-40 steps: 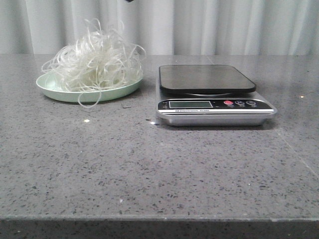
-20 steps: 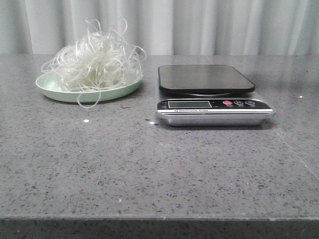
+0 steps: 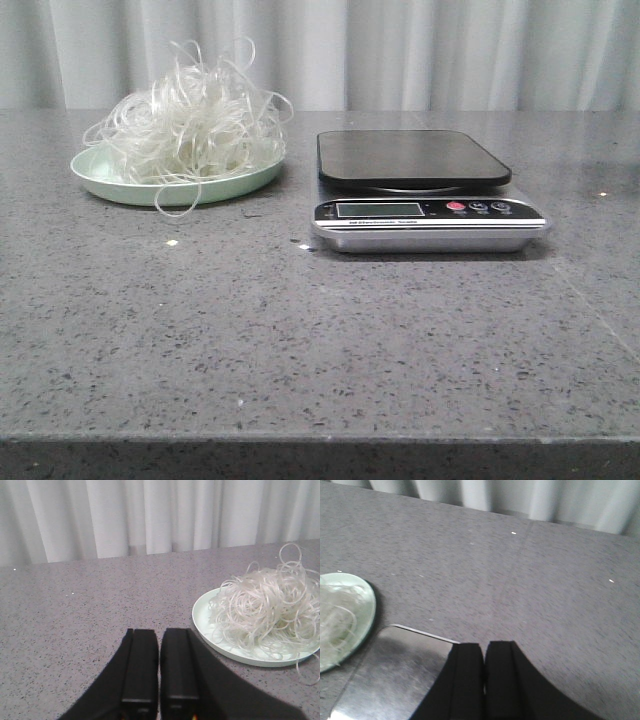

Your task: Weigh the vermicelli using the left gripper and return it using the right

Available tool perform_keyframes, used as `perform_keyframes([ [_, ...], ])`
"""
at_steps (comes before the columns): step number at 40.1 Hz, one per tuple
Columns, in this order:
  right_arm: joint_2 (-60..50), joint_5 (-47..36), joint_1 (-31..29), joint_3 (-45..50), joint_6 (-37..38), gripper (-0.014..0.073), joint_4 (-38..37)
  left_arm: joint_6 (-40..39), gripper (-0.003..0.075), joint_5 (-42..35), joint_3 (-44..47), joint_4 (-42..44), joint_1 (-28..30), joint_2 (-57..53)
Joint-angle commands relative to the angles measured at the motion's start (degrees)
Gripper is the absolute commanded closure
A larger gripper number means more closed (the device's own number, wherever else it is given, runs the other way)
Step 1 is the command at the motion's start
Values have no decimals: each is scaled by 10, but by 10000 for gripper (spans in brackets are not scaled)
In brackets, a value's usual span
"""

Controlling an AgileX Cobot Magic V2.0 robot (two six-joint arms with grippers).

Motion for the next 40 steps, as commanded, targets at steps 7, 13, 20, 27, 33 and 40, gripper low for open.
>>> perform_keyframes([
  [7, -139, -175, -7, 173, 1, 442, -4, -5, 583, -41, -15, -7, 1, 1],
  [13, -206, -239, -7, 268, 1, 442, -4, -5, 583, -41, -15, -7, 1, 1],
  [20, -286, -299, -7, 360, 1, 442, -4, -5, 583, -41, -15, -7, 1, 1],
  [27, -366, -341, -7, 435, 1, 442, -4, -5, 583, -41, -15, -7, 1, 1],
  [33, -437, -361, -7, 491, 1, 442, -4, -5, 583, -41, -15, -7, 1, 1],
  [40, -507, -379, -7, 541, 1, 442, -4, -5, 583, -41, -15, -7, 1, 1],
])
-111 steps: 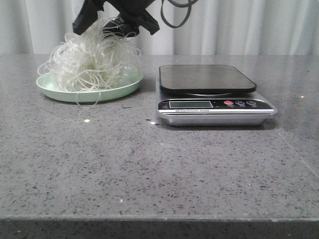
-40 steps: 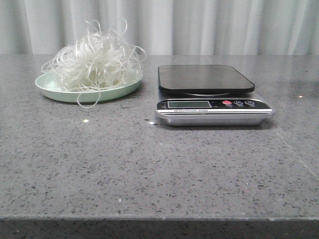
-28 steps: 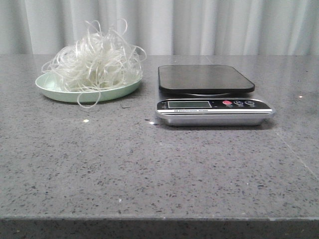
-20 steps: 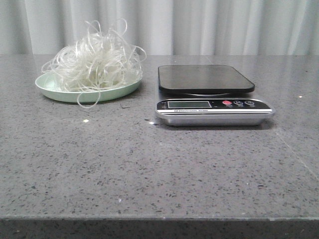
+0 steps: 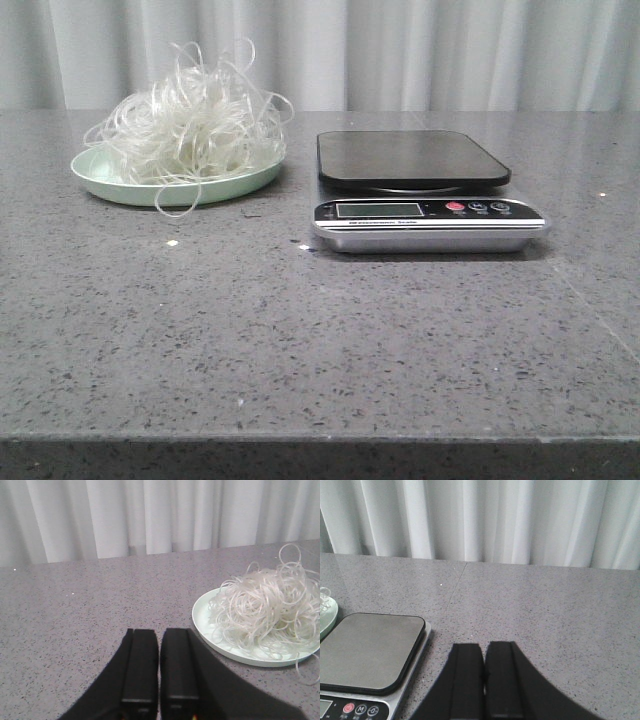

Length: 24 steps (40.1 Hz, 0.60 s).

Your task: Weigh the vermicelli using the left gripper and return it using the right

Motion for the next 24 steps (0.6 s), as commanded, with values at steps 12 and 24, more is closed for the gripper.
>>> perform_keyframes([
  [12, -72, -79, -3, 38, 1, 442, 2, -5, 583, -41, -15, -7, 1, 1],
  [24, -72, -76, -3, 38, 1, 442, 2, -5, 583, -41, -15, -7, 1, 1],
])
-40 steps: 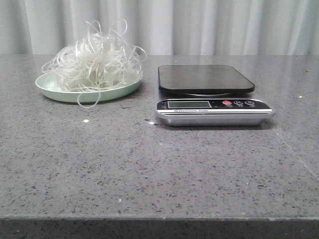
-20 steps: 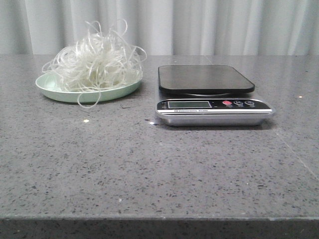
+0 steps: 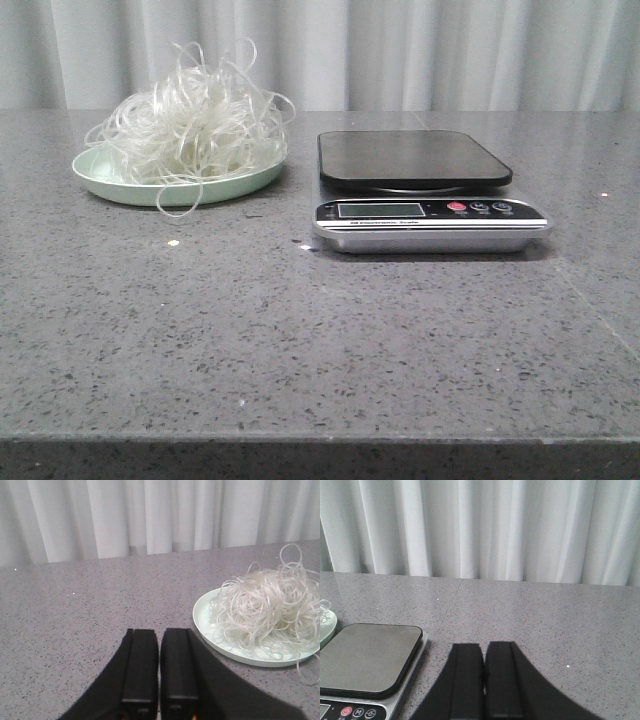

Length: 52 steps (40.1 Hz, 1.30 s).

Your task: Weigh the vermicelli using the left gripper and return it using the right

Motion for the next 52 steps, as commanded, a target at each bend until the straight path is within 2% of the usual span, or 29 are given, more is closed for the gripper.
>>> perform_keyframes([
  [1, 3, -46, -3, -14, 1, 442, 2, -5, 583, -41, -15, -7, 1, 1],
  [23, 3, -46, -3, -14, 1, 442, 2, -5, 583, -41, -15, -7, 1, 1],
  [27, 3, -46, -3, -14, 1, 442, 2, -8, 583, -48, -15, 14, 1, 0],
  [30, 3, -46, -3, -14, 1, 442, 2, -83, 583, -55, -15, 88, 1, -3],
  [32, 3, -46, -3, -14, 1, 442, 2, -164, 583, -55, -15, 148, 1, -6],
  [34, 3, -46, -3, -14, 1, 442, 2, -198, 583, -55, -15, 188, 1, -12],
  [41, 3, -46, -3, -14, 1, 442, 2, -200, 583, -10, -10, 194, 15, -60],
  [52, 3, -46, -3, -14, 1, 442, 2, -200, 583, -11, 86, 191, 48, -190],
])
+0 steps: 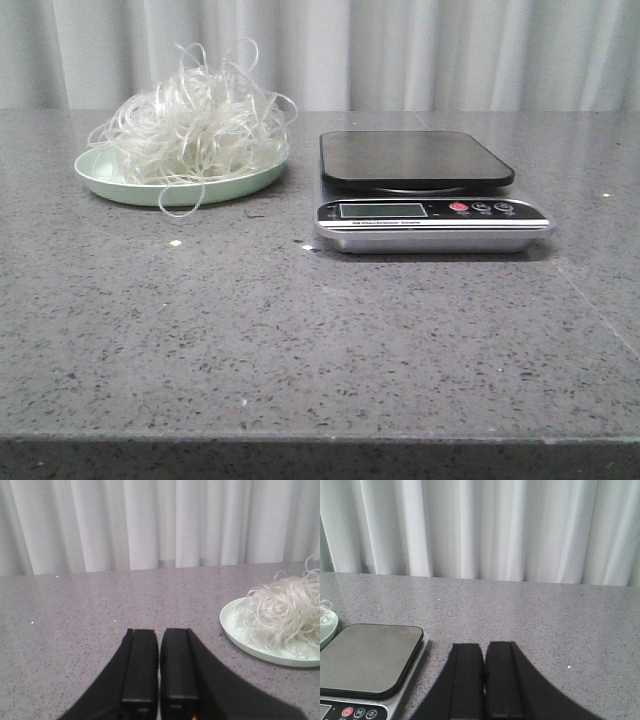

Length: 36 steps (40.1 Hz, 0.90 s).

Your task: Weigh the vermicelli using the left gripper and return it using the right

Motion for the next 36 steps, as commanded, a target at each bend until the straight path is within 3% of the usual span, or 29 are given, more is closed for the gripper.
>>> perform_keyframes([
  [1, 3, -46, -3, -14, 1, 442, 1, -7, 583, -39, 22, -1, 3, -41],
  [13, 3, -45, -3, -14, 1, 442, 1, -7, 583, -57, 158, -15, 3, -153],
  [18, 3, -45, -3, -14, 1, 442, 1, -7, 583, -25, 159, -18, 3, -154],
  [36, 3, -46, -3, -14, 1, 442, 1, -7, 583, -22, 159, -19, 3, -154],
])
